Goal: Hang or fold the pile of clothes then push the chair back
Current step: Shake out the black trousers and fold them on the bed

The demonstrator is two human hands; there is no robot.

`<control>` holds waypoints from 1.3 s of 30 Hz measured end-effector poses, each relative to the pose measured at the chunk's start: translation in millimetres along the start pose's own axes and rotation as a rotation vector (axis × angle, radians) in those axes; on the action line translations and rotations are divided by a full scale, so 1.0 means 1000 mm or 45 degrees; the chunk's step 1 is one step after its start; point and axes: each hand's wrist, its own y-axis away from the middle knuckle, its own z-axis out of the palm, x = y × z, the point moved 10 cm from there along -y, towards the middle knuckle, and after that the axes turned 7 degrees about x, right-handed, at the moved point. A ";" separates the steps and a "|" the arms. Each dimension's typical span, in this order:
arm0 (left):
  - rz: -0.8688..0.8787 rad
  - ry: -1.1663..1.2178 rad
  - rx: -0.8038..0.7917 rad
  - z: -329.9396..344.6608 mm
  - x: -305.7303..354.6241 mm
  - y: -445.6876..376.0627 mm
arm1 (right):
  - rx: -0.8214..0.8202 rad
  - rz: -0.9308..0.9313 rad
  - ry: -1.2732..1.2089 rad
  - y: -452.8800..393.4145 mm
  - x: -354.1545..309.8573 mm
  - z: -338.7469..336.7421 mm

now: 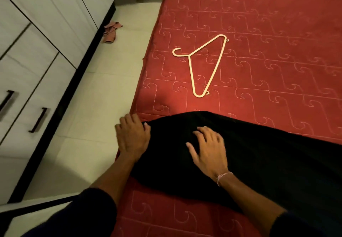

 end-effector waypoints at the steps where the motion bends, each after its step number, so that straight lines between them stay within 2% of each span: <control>1: -0.076 -0.016 -0.030 0.003 -0.016 0.011 | -0.022 0.093 0.044 0.001 0.010 0.000; 4: -0.212 0.046 -0.118 0.013 -0.037 0.034 | -0.154 0.285 0.100 -0.007 0.037 0.004; 8: -0.347 0.192 -0.177 0.016 -0.040 0.039 | -0.236 0.334 0.072 -0.022 0.081 0.004; 11: -0.476 0.233 -0.286 0.024 -0.049 0.032 | -0.322 0.270 0.191 -0.024 0.104 0.003; 16: -0.480 0.560 -0.276 0.014 -0.036 0.025 | -0.472 0.256 0.187 -0.028 0.105 0.008; 21: -0.264 0.921 -0.253 -0.028 0.034 0.015 | -0.622 0.256 0.142 -0.028 0.103 0.012; 22: -0.208 0.963 -0.273 -0.037 0.058 0.016 | -0.578 0.239 0.074 -0.029 0.098 0.007; 24: -0.103 1.020 -0.312 -0.051 0.110 0.022 | -0.332 0.277 -0.197 -0.029 0.088 -0.020; 25: -0.072 1.020 -0.336 -0.055 0.136 0.027 | -0.181 0.391 -0.436 -0.023 0.089 -0.038; 27: -0.034 0.956 -0.427 -0.053 0.183 0.043 | 0.024 0.799 -1.091 0.003 0.093 -0.060; 29: 0.048 0.932 -0.603 -0.044 0.237 0.068 | -0.042 1.174 -1.609 0.038 0.098 -0.059; 30: 0.094 0.963 -0.714 -0.042 0.264 0.084 | -0.125 1.271 -1.773 0.053 0.103 -0.059; 33: 0.227 1.102 -1.024 -0.036 0.320 0.125 | -0.233 1.428 -1.899 0.090 0.146 -0.067; 35: 0.249 1.171 -1.122 -0.031 0.343 0.145 | -0.234 1.490 -1.969 0.115 0.182 -0.072; 36: 0.251 1.158 -1.061 -0.029 0.349 0.145 | -0.244 1.517 -1.932 0.126 0.197 -0.074; 39: 0.431 0.836 -0.595 -0.029 0.368 0.128 | -0.232 1.562 -1.739 0.150 0.238 -0.080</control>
